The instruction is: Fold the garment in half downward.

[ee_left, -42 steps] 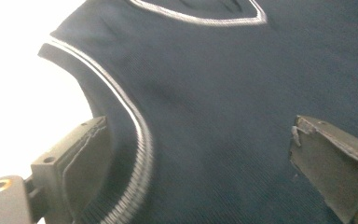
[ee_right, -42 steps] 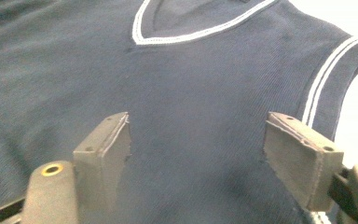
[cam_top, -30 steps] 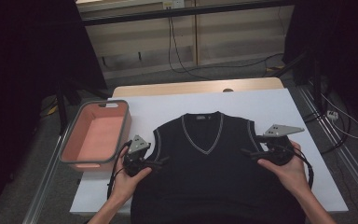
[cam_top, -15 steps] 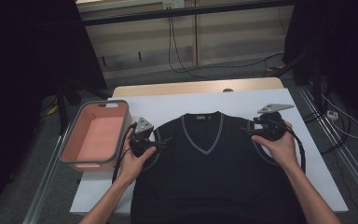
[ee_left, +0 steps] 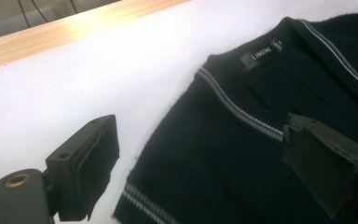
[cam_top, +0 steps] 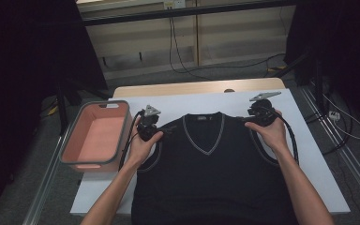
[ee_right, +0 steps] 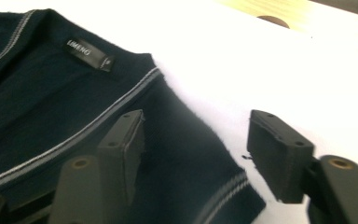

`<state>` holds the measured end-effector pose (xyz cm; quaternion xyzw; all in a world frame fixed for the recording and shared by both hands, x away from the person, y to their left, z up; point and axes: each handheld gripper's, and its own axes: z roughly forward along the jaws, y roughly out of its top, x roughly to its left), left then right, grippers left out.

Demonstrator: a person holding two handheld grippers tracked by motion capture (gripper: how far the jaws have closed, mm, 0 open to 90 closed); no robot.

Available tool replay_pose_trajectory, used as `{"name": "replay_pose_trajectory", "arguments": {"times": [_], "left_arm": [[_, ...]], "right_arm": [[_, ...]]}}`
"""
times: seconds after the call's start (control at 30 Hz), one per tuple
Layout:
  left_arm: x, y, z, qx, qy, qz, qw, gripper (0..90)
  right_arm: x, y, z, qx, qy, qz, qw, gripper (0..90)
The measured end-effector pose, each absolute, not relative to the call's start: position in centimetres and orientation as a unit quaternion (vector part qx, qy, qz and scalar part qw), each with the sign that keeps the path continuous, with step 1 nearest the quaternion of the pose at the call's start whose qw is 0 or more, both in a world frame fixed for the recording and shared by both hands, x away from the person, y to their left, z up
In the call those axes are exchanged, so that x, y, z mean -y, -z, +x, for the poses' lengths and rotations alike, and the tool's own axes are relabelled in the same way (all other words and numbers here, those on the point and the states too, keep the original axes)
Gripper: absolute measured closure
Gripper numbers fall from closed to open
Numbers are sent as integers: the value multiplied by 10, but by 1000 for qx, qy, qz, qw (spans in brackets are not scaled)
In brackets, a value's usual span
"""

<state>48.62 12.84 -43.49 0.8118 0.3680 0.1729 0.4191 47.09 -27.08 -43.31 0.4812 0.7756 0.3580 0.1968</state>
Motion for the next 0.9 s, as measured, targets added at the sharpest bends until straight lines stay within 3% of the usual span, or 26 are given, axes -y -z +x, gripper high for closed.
{"name": "replay_pose_trajectory", "arguments": {"times": [0.27,0.4,0.67,0.9], "left_arm": [[-126,443,500,-383,-167,812,407,115],[-126,447,506,-397,-187,805,399,83],[-129,452,517,-405,-211,803,383,113],[-130,456,522,-416,-182,800,392,112]], "right_arm": [[267,445,495,-785,-339,488,174,391],[265,450,505,-787,-334,494,161,423],[262,463,507,-789,-322,499,159,467],[262,460,506,-803,-307,489,149,522]]}}
